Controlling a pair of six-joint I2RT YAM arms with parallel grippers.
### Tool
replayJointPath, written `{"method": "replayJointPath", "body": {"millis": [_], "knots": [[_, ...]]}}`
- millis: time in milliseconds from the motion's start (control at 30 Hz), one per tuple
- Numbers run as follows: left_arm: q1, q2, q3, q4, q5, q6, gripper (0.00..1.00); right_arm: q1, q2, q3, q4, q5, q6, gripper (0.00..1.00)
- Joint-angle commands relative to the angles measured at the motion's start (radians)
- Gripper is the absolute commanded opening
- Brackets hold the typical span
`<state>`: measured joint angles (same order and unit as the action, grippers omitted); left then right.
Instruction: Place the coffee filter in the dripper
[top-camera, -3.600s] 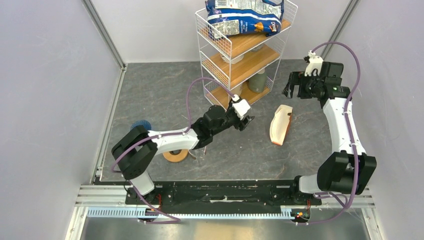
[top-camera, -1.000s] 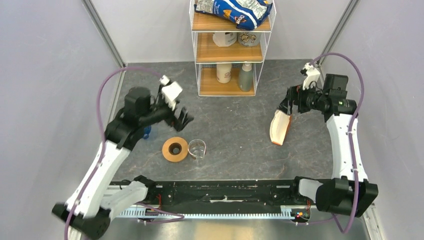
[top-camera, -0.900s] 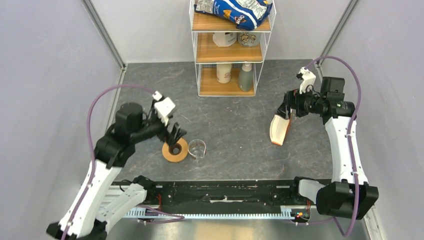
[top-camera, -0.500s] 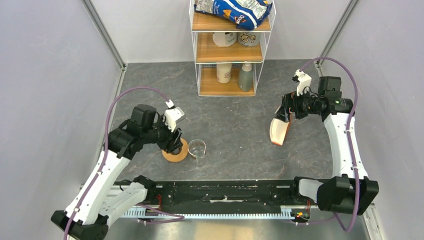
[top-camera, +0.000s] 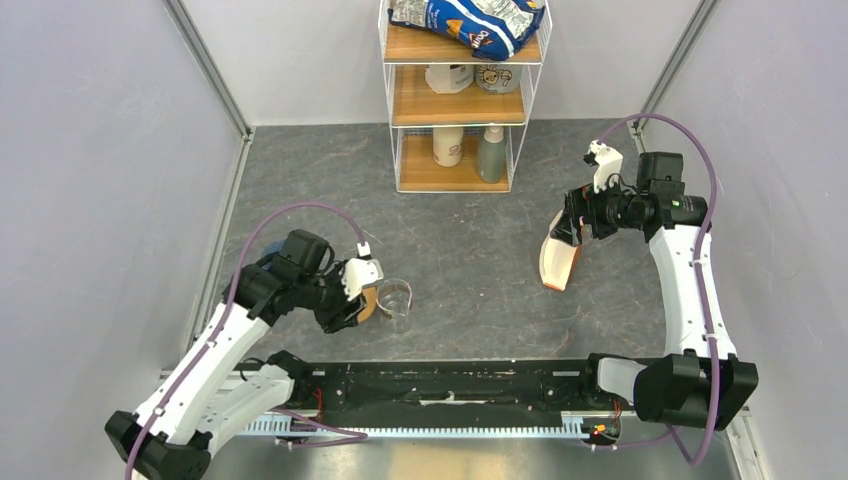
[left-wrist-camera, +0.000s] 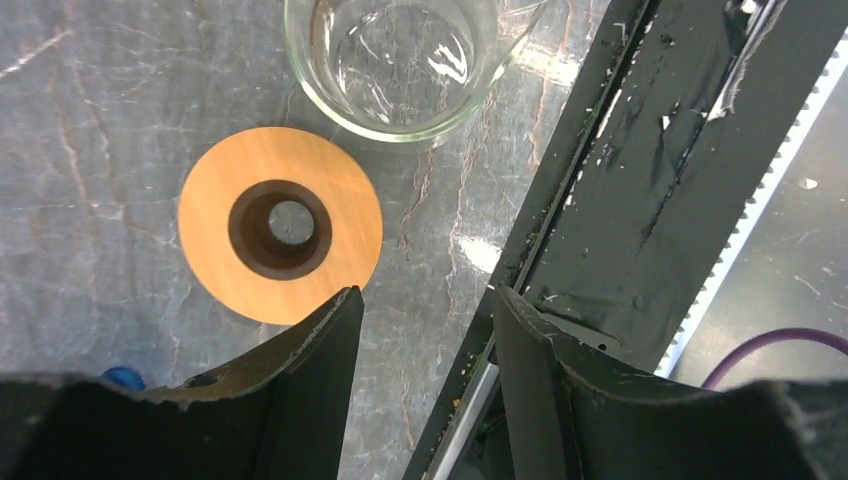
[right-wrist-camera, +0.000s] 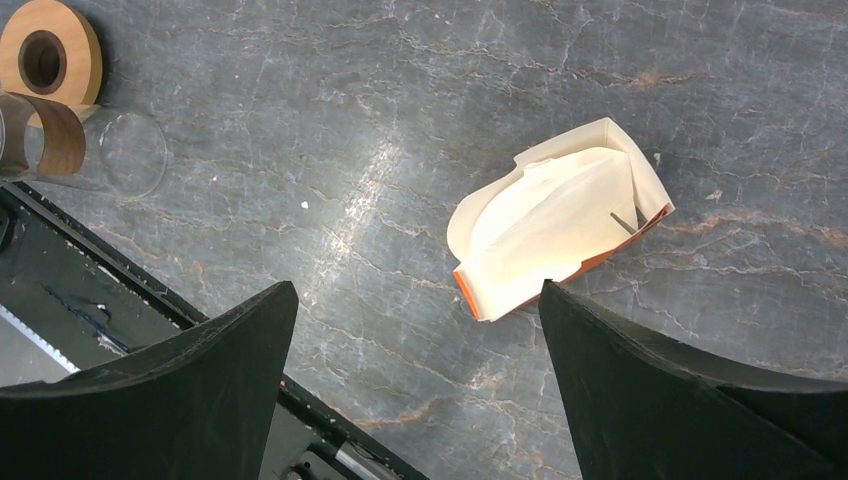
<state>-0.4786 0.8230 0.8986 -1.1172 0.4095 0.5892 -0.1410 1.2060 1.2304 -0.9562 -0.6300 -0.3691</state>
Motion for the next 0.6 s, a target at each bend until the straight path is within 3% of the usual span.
{"method": "replayJointPath", "body": {"millis": [0, 267, 567], "knots": [[-0.030, 0.027, -0.063, 0.138, -0.016, -0.008, 0.59, 0.003, -0.013, 0.028, -0.014, 0.014, -0.020, 0.99], [-0.174, 0.060, -0.136, 0.324, -0.124, -0.114, 0.61, 0.003, -0.015, 0.018, -0.009, 0.015, -0.011, 0.99], [-0.198, 0.099, -0.201, 0.485, -0.076, -0.133, 0.63, 0.003, -0.015, 0.021, -0.004, 0.025, -0.007, 0.99]]}}
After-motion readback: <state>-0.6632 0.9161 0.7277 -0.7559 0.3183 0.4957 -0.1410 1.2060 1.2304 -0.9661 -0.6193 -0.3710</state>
